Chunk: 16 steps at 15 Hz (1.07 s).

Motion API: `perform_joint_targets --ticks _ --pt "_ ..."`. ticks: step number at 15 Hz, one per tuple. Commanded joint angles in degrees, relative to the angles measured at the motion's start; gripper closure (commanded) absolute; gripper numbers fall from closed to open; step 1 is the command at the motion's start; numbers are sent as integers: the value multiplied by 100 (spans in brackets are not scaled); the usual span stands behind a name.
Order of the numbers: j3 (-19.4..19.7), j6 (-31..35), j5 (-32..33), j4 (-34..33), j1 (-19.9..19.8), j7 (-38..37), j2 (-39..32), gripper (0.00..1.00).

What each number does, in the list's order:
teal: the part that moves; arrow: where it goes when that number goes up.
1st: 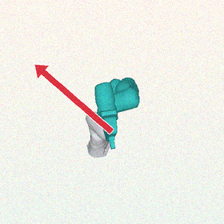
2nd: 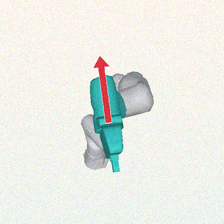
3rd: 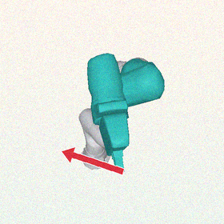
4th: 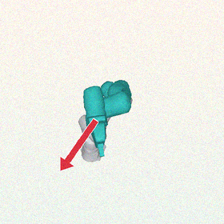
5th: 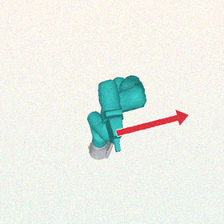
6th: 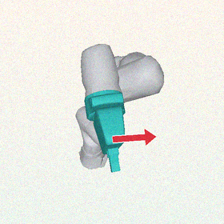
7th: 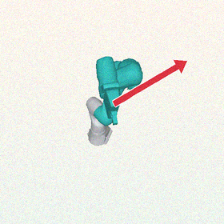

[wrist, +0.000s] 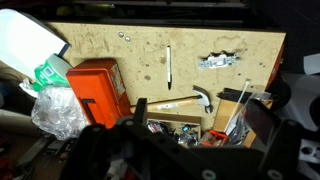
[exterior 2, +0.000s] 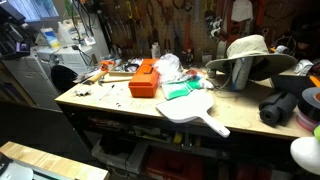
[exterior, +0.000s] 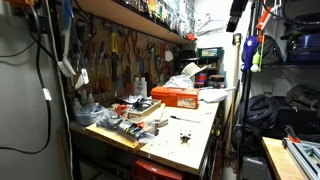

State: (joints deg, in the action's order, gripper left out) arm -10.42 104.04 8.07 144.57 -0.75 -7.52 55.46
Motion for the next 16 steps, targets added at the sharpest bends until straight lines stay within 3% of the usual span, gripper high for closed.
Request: perform_joint_targets --ticks 1,5,16 --pt "70 15 -41 -130 -1 -240 -206 0" --pt "299 260 -262 -336 -393 -983 -850 0" --pt "1071 1879 -1063 -866 -1145 -2416 -3327 0"
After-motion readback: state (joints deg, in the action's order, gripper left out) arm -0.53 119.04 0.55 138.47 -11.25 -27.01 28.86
